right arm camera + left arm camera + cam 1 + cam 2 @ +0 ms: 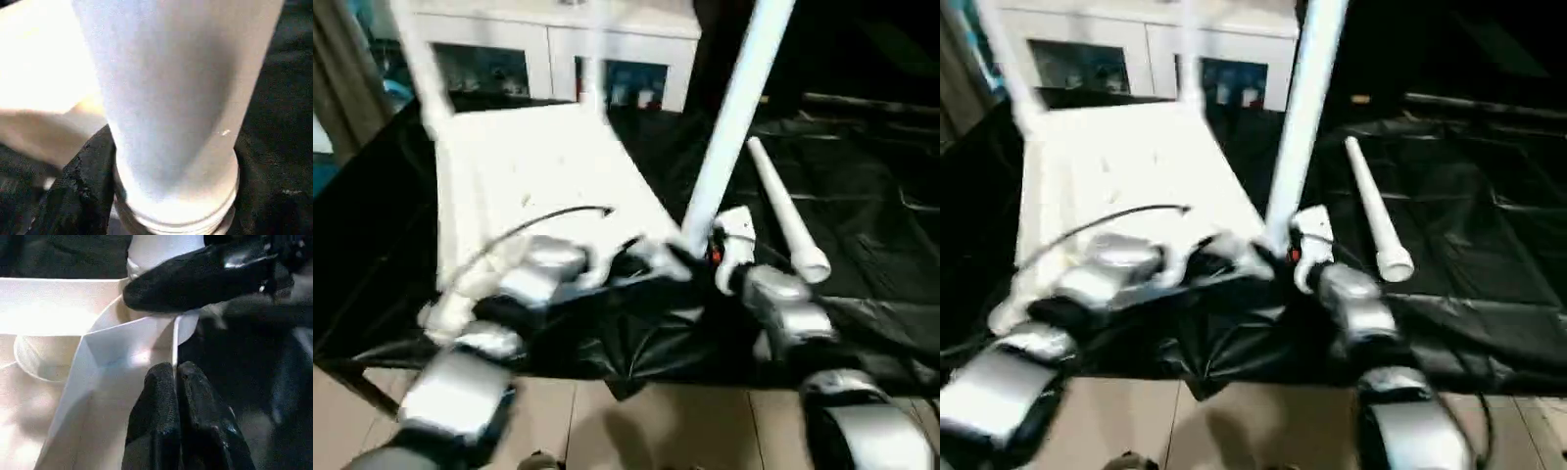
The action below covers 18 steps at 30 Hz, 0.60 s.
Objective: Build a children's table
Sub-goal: Rotate leg to tighten
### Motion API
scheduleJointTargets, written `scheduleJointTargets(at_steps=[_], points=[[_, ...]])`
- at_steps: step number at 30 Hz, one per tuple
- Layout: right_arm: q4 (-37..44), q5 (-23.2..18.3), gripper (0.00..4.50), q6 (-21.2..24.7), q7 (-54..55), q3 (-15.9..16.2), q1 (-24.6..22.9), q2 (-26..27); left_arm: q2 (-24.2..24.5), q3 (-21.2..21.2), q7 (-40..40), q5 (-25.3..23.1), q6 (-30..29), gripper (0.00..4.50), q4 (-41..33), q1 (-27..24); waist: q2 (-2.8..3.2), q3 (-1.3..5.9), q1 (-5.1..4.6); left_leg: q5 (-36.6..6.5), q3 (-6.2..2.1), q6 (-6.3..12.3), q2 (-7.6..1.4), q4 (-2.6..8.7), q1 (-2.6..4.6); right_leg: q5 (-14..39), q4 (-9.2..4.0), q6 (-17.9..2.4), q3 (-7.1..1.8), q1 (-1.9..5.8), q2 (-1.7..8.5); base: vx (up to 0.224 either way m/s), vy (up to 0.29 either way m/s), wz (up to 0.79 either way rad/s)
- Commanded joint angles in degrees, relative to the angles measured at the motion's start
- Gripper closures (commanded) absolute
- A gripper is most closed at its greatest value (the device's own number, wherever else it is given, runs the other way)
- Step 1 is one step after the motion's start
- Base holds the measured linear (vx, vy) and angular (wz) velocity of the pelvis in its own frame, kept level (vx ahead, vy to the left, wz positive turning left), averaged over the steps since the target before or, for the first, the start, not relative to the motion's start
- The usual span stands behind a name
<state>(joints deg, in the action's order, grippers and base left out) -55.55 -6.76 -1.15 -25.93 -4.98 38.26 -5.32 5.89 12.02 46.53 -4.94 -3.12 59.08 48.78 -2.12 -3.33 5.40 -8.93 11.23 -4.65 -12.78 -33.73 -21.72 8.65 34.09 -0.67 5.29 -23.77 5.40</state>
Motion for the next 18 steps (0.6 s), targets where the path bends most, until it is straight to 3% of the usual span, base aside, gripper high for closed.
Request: scheduleJointTargets(at_steps=[1,5,6,7,12,13,16,18], points=[[-4.5,-0.5,1.74,2.3,5.9,-0.4,-0.1,3.3,-2.6,-2.4,-8.1,0.5,-0.6,4.5,0.9,3.8,0.66,3.8,-0.31,-23.0,-1.02,-0.74,-0.54,4.39,1.83,28.5,-5.78,-7.7,-2.06,1.89,3.32,0.0,0.0,0.0],[-5.8,0.6,1.74,1.0,7.9,0.2,1.3,5.5,-4.5,-1.9,-8.8,-0.2,0.5,4.5,2.0,4.5,0.48,3.93,-0.4,-22.7,-0.96,-0.16,-0.51,4.47,1.61,26.2,-5.71,-7.9,-2.1,2.06,3.26,0.0,0.0,0.0],[-5.5,0.7,1.74,0.4,6.8,0.5,1.5,5.6,-4.6,-1.6,-8.2,-0.4,0.9,4.5,1.9,4.4,0.9,3.94,-0.37,-22.6,-0.95,-0.05,-0.49,4.46,1.61,25.4,-5.6,-8.2,-2.17,2.07,3.24,0.0,0.0,0.0],[-5.0,0.4,1.18,-0.1,5.1,0.4,1.8,5.7,-4.4,-1.1,-7.2,-0.6,1.6,4.5,1.8,4.3,0.69,3.98,-0.42,-22.2,-0.91,0.19,-0.54,4.55,1.43,24.0,-5.47,-8.5,-2.2,2.23,3.16,0.0,0.0,0.0],[-4.6,0.3,0.87,-1.2,2.3,0.4,2.3,4.7,-3.1,-0.7,-5.0,-0.7,3.0,4.5,1.9,3.8,0.44,4.01,-0.47,-21.9,-0.89,0.75,-0.55,4.58,1.2,23.1,-5.17,-9.1,-2.21,2.53,3.2,0.0,0.0,0.0],[-4.3,0.4,0.67,-1.4,0.6,0.9,2.3,4.1,-2.6,-0.6,-3.5,-0.6,3.8,4.5,1.6,3.5,0.27,4.05,-0.58,-20.3,-0.92,1.03,-0.57,4.63,0.88,22.6,-5.06,-9.0,-2.24,2.75,3.27,0.0,0.0,0.0],[-2.1,0.6,0.67,-1.1,-6.5,2.9,1.8,2.0,-0.6,0.1,3.4,0.2,6.2,4.5,-0.4,1.7,0.2,4.14,-0.66,-19.4,-0.82,1.47,-0.55,4.5,0.76,21.0,-4.8,-9.6,-2.34,2.88,3.26,0.0,0.0,0.0],[-0.4,0.9,0.67,-0.9,-12.1,4.4,1.1,0.3,0.9,0.8,8.0,0.7,6.9,4.5,-2.0,0.2,0.31,4.22,-0.55,-18.2,-0.69,2.24,-0.72,4.4,0.87,17.7,-4.48,-11.1,-2.45,2.96,3.21,0.0,0.0,0.0]])
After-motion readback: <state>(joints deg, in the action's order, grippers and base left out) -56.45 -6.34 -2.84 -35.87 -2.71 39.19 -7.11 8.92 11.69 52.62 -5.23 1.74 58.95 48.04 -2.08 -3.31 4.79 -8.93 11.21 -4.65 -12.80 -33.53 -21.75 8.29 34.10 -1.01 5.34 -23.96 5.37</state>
